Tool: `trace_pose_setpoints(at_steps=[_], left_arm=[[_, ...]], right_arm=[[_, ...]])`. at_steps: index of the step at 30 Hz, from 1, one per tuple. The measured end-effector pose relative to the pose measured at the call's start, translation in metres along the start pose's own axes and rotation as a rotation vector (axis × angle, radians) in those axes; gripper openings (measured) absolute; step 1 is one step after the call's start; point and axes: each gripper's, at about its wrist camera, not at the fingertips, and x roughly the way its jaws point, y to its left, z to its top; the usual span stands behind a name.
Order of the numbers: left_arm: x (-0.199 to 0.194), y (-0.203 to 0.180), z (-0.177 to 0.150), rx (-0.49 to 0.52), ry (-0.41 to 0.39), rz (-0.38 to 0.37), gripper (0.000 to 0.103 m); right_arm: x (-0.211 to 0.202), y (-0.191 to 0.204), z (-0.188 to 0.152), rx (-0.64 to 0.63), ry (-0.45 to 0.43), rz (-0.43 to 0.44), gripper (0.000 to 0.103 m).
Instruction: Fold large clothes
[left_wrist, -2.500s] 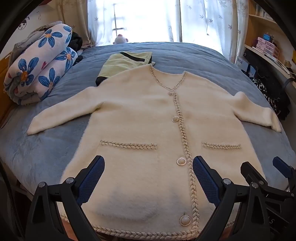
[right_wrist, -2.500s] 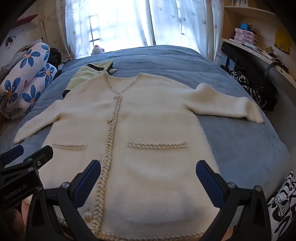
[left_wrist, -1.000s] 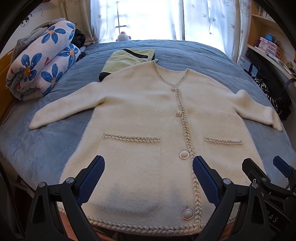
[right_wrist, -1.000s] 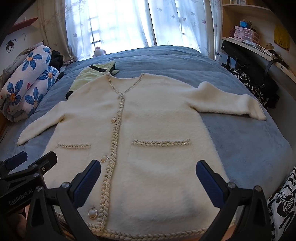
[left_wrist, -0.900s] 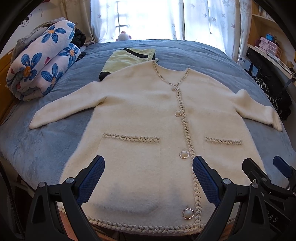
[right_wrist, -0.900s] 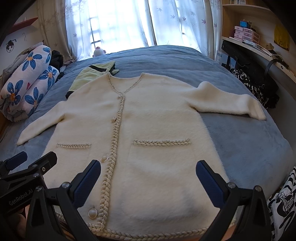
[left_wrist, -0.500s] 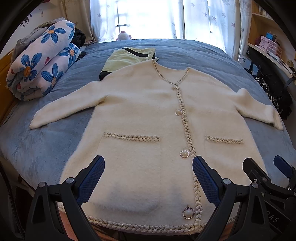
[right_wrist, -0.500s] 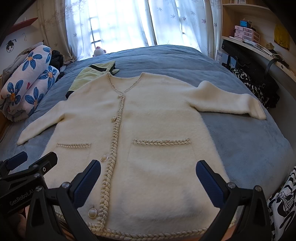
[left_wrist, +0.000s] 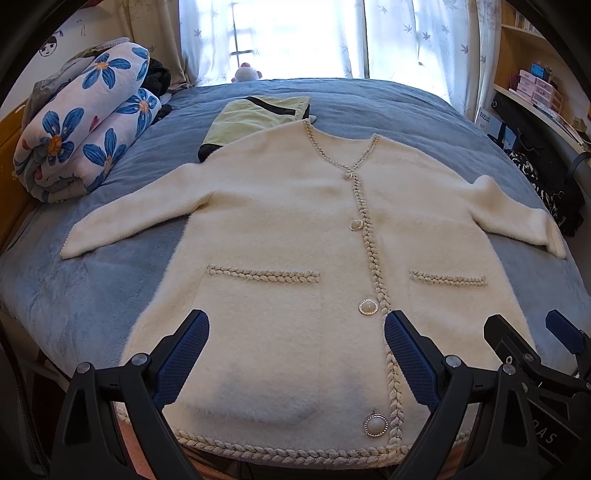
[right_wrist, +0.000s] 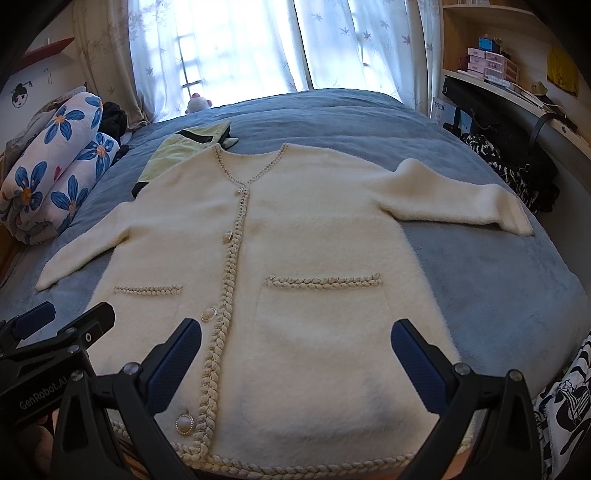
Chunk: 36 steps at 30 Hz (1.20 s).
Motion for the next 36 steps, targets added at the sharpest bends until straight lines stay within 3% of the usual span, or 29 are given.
trace_pose_setpoints(at_steps=[16, 21, 25, 31, 36], left_arm=[[0.0, -0.003, 0.013, 0.011, 0.014, -0.015, 0.095], [0.003, -0.005, 0.02, 0.006, 0.018, -0.055, 0.095], [0.004, -0.013, 0.028, 0.028, 0.02, -0.041, 0.095], [0.007, -0.02, 0.049, 0.009, 0.032, -0.1, 0.095], [0.0, -0.031, 0.072, 0.009, -0.031, -0.136, 0.095]], right_arm=[[-0.004, 0.006, 0.001, -0.003, -0.029, 0.012, 0.103], [-0.011, 0.003, 0.007, -0.018, -0.074, 0.027, 0.103], [-0.02, 0.004, 0.015, -0.052, -0.12, 0.026, 0.103], [-0.024, -0.006, 0.037, -0.071, -0.144, 0.065, 0.103], [-0.035, -0.022, 0.059, -0.045, -0.207, 0.058, 0.103]])
